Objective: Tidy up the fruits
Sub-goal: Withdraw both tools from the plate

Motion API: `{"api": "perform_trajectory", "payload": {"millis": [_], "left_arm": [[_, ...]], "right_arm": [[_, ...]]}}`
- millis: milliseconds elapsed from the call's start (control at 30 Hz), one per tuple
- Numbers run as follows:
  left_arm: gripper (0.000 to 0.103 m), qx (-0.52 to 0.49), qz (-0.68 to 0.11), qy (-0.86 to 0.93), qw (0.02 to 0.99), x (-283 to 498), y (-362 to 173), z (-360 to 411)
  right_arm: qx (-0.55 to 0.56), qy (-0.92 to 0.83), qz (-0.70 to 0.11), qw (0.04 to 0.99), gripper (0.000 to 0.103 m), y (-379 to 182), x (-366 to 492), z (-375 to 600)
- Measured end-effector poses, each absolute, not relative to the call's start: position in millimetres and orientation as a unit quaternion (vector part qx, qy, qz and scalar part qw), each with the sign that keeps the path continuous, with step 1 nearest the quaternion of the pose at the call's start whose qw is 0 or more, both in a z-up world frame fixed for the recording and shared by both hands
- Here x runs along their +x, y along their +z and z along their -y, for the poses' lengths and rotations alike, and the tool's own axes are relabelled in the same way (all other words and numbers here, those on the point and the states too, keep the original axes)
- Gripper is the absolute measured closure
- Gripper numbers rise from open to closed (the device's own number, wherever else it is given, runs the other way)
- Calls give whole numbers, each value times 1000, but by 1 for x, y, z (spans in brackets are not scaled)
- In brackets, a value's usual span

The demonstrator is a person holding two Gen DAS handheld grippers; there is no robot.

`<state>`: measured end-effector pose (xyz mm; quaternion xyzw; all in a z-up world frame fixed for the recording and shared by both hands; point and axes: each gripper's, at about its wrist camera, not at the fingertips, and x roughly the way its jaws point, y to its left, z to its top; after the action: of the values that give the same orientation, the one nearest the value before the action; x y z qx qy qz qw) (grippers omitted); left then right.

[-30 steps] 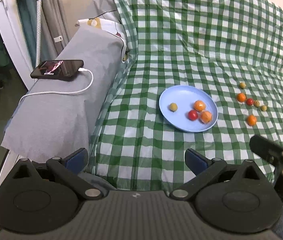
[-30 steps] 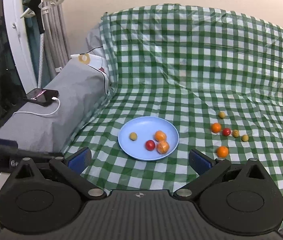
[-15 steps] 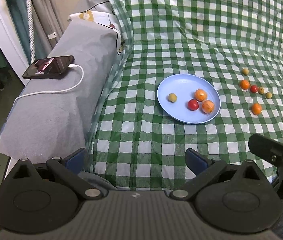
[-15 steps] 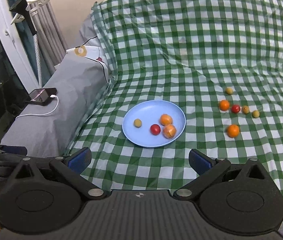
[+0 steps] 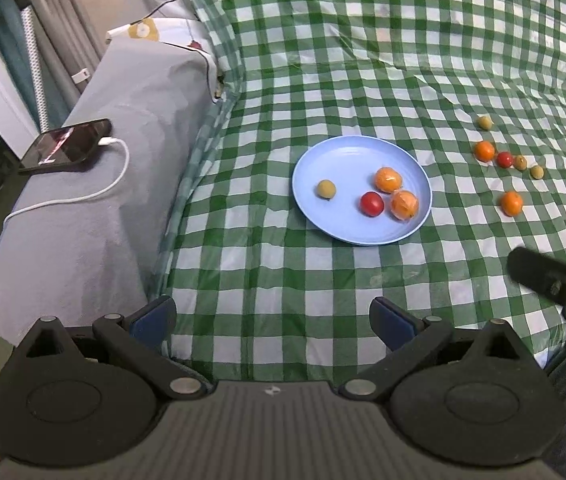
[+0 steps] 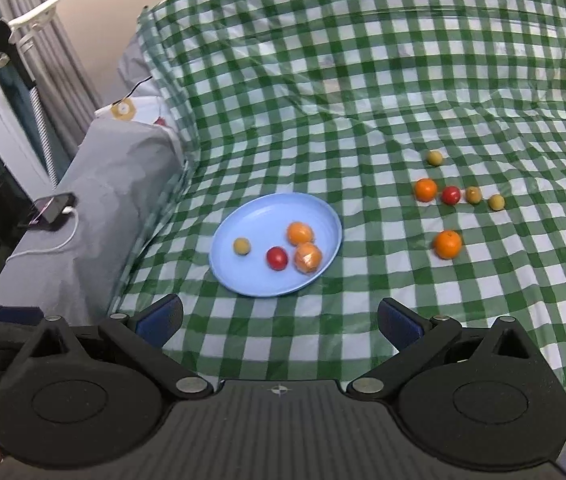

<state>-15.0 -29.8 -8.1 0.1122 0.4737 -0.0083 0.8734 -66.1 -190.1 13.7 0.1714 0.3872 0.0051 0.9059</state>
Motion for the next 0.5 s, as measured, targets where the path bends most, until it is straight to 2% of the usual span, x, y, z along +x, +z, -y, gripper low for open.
{"api": "perform_trajectory", "payload": {"millis": [233,500], "left_arm": [[0,109,-471,-30,875,6,-14,53],[0,128,-465,-70,873,68,-37,128]], "right_arm": [[144,-116,-282,941,1,9,-73,235],[122,-213,-301,922,1,-47,-46,314]]}}
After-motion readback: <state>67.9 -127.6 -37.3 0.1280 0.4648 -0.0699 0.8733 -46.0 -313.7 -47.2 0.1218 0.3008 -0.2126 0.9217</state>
